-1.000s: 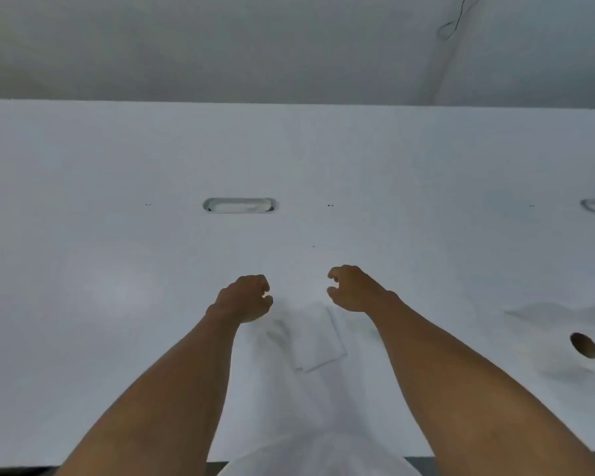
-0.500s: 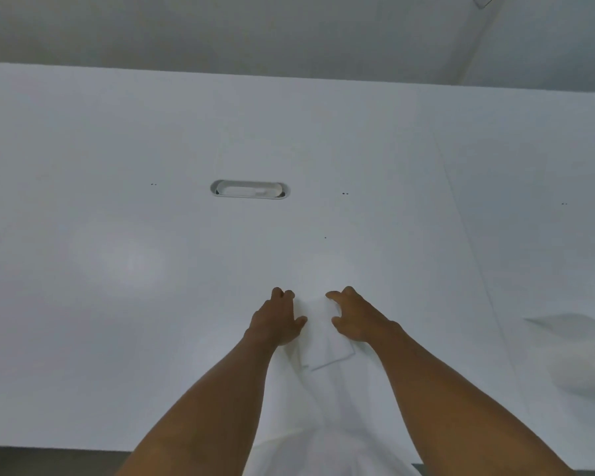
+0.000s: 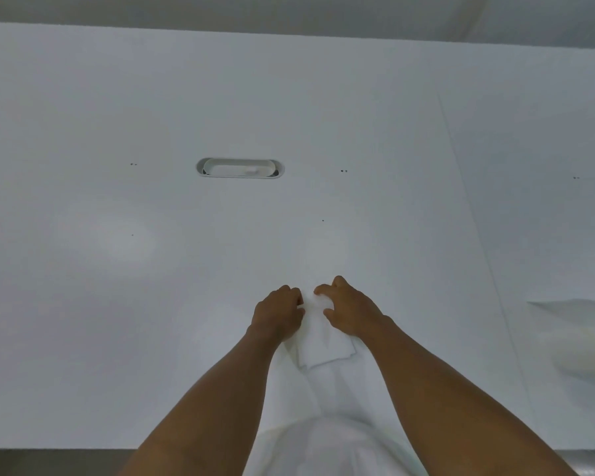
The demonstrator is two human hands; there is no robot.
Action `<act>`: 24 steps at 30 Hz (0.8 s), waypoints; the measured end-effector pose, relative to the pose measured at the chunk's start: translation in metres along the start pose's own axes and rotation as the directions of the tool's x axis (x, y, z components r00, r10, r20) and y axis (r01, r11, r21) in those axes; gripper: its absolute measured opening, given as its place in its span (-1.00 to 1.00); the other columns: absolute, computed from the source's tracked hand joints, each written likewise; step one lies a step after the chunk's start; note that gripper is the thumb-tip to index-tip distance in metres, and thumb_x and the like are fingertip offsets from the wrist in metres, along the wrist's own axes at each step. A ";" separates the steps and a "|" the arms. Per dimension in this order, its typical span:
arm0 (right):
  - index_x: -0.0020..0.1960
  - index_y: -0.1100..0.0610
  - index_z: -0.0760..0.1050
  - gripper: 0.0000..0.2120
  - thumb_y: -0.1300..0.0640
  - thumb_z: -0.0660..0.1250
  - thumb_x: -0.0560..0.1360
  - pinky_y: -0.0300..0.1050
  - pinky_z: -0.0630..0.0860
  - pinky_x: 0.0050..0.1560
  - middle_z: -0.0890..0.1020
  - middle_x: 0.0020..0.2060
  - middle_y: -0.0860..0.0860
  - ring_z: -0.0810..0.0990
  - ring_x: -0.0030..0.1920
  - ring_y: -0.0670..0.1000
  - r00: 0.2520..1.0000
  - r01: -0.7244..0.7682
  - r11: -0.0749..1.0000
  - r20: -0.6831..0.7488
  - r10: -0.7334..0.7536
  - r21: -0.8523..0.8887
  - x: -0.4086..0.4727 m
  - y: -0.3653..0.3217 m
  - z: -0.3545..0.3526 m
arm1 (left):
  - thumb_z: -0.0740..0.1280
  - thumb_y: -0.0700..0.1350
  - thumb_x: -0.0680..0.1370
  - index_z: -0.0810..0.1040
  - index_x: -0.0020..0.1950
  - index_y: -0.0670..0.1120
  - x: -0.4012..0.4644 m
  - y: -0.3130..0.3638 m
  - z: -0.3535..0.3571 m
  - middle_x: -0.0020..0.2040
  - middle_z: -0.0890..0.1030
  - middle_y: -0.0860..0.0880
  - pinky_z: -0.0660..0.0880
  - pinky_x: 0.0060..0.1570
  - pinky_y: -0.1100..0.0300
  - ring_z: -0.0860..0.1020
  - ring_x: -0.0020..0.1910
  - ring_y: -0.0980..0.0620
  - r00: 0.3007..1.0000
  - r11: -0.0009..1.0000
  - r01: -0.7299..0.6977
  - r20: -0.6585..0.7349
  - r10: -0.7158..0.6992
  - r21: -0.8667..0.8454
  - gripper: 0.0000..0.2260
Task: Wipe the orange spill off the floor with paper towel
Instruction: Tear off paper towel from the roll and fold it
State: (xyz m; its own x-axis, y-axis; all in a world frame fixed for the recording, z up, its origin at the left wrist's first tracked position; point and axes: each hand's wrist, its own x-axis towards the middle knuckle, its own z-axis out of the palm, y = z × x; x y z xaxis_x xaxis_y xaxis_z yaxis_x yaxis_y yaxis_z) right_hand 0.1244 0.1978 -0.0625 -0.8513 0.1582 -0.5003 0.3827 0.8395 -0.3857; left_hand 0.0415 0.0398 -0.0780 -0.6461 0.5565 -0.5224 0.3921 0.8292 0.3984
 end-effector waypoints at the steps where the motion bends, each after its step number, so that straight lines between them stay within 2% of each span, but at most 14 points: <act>1: 0.40 -0.04 0.41 -0.63 0.11 0.30 0.61 -0.13 0.46 -0.06 0.41 0.19 0.02 0.52 -0.07 0.05 1.000 -0.004 1.000 -0.007 0.004 -0.003 0.001 -0.001 0.001 | 0.23 -0.04 0.62 0.51 0.05 -0.04 0.000 0.000 0.000 -0.03 0.48 0.03 0.51 0.04 0.05 0.53 0.02 -0.05 1.000 1.000 -0.001 0.006 0.001 0.004 -0.89; 6: 0.11 0.09 0.57 -0.86 0.14 0.29 0.59 -0.08 0.46 -0.08 0.39 0.00 -0.02 0.51 -0.09 0.06 0.998 -0.027 1.000 0.051 0.027 0.008 0.000 -0.002 -0.003 | 0.22 -0.08 0.61 0.52 0.04 -0.04 0.000 -0.001 -0.006 -0.01 0.57 0.01 0.39 -0.09 0.13 0.50 -0.05 -0.01 1.000 0.999 -0.008 -0.013 0.007 -0.053 -0.89; 8: -0.04 0.12 0.56 -0.93 0.17 0.30 0.56 -0.09 0.46 -0.11 0.46 -0.07 -0.01 0.53 -0.10 0.07 0.996 -0.033 0.998 0.082 0.027 0.063 -0.003 -0.005 -0.006 | 0.22 -0.09 0.61 0.53 0.06 -0.05 -0.004 -0.001 -0.009 0.01 0.60 0.00 0.38 -0.11 0.13 0.51 -0.05 -0.02 1.000 0.995 0.002 -0.030 -0.005 -0.101 -0.88; 12: -0.19 0.12 0.51 -0.88 0.20 0.31 0.53 -0.21 0.38 -0.30 0.55 -0.25 -0.01 0.51 -0.26 0.01 0.993 -0.090 0.974 0.096 0.072 0.206 -0.010 -0.009 -0.013 | 0.28 -0.14 0.61 0.57 0.10 -0.15 -0.009 0.001 -0.018 0.07 0.63 -0.10 0.48 -0.05 0.12 0.54 -0.03 -0.05 0.998 0.962 0.009 -0.062 -0.027 -0.272 -0.86; 13: -0.21 0.13 0.51 -0.86 0.20 0.30 0.52 -0.23 0.39 -0.33 0.55 -0.29 -0.02 0.53 -0.33 -0.02 0.992 -0.114 0.960 0.086 0.095 0.254 -0.012 -0.011 -0.015 | 0.29 -0.16 0.61 0.58 0.09 -0.17 -0.011 0.002 -0.021 0.06 0.62 -0.11 0.53 -0.08 0.10 0.55 -0.05 -0.06 0.997 0.941 0.017 -0.069 -0.043 -0.337 -0.87; 15: -0.19 0.16 0.54 -0.87 0.22 0.29 0.53 -0.24 0.42 -0.41 0.61 -0.34 0.02 0.61 -0.43 -0.03 0.987 -0.161 0.920 0.062 0.148 0.357 -0.017 -0.015 -0.017 | 0.30 -0.20 0.60 0.59 0.05 -0.21 -0.015 0.002 -0.027 0.01 0.59 -0.11 0.64 -0.26 0.13 0.58 -0.13 -0.04 0.994 0.861 0.044 -0.068 -0.090 -0.507 -0.88; 16: -0.14 0.18 0.56 -0.88 0.22 0.28 0.54 -0.23 0.45 -0.43 0.65 -0.33 0.07 0.66 -0.43 -0.01 0.984 -0.177 0.891 0.050 0.172 0.417 -0.020 -0.018 -0.017 | 0.30 -0.20 0.60 0.59 0.04 -0.22 -0.018 0.003 -0.030 0.00 0.58 -0.11 0.64 -0.34 0.17 0.58 -0.14 -0.02 0.992 0.814 0.050 -0.063 -0.105 -0.579 -0.88; 18: -0.06 0.22 0.57 -0.88 0.24 0.26 0.55 -0.16 0.57 -0.38 0.71 -0.29 0.12 0.74 -0.36 0.06 0.975 -0.198 0.797 0.035 0.217 0.570 -0.023 -0.023 -0.019 | 0.32 -0.18 0.61 0.59 0.07 -0.22 -0.023 0.003 -0.037 0.02 0.57 -0.12 0.65 -0.36 0.18 0.58 -0.08 -0.02 0.992 0.728 0.049 -0.050 -0.114 -0.684 -0.87; 22: 0.03 0.24 0.58 -0.89 0.24 0.30 0.57 0.00 0.71 -0.17 0.73 -0.20 0.23 0.76 -0.24 0.17 0.958 -0.213 0.535 0.066 0.280 0.817 -0.030 -0.029 -0.025 | 0.37 -0.11 0.62 0.62 0.12 -0.17 -0.033 0.000 -0.051 0.10 0.60 -0.16 0.70 -0.16 -0.03 0.61 0.05 -0.10 0.992 0.522 0.116 0.073 -0.102 -0.845 -0.84; 24: 0.06 0.26 0.59 -0.87 0.22 0.33 0.58 0.02 0.72 -0.20 0.71 -0.09 0.26 0.76 -0.21 0.20 0.956 -0.192 0.452 0.061 0.289 0.871 -0.033 -0.030 -0.030 | 0.40 -0.06 0.60 0.64 0.14 -0.13 -0.035 -0.002 -0.056 0.12 0.62 -0.14 0.70 -0.11 -0.11 0.61 0.08 -0.12 0.990 0.496 0.140 0.109 -0.090 -0.857 -0.81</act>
State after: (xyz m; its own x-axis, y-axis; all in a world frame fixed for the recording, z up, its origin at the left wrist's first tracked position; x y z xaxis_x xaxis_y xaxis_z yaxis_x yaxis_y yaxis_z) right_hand 0.1306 0.1833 -0.0109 -0.6812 0.3620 -0.6363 0.6491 -0.1033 -0.7537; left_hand 0.0270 0.0155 -0.0182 -0.6037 0.4816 -0.6353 -0.4568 0.4441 0.7708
